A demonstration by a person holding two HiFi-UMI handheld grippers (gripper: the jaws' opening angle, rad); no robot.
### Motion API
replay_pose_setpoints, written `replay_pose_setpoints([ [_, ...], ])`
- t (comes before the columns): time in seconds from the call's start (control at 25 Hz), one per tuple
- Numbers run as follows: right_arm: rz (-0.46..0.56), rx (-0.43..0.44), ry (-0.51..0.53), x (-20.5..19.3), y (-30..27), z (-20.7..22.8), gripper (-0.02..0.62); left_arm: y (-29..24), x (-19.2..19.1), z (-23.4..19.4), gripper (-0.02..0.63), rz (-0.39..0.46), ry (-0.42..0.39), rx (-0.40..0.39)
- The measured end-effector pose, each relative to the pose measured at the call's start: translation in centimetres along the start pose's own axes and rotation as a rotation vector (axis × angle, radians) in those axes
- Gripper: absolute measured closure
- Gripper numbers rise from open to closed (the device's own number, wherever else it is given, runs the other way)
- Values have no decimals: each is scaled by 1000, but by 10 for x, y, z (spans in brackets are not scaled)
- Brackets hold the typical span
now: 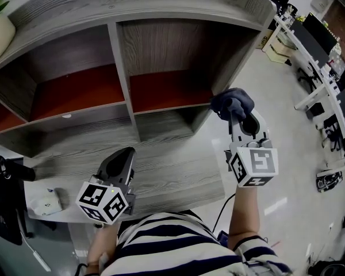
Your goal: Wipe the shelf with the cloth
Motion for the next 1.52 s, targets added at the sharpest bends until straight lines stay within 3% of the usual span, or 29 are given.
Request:
replay_pose_setpoints([
  [0.28, -63, -26, 22, -35, -21, -4, 518, 2, -3, -2, 589, -13, 7, 26],
  [0.8, -243, 36, -42, -112, -40, -27, 518, 2, -6, -6, 589, -22, 17, 57],
  [1.52, -520, 113, -54, -223, -56, -50, 518, 2, -8, -14, 589, -33, 25, 102],
])
Point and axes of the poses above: the fingertips, and each gripper's own axes: y backward along the fingers, z to its right, x out of its top, the point moved 7 cm from there along y, backward along the fingers, and after that the axes turned 2 degrees about y, right-handed, at the moved point
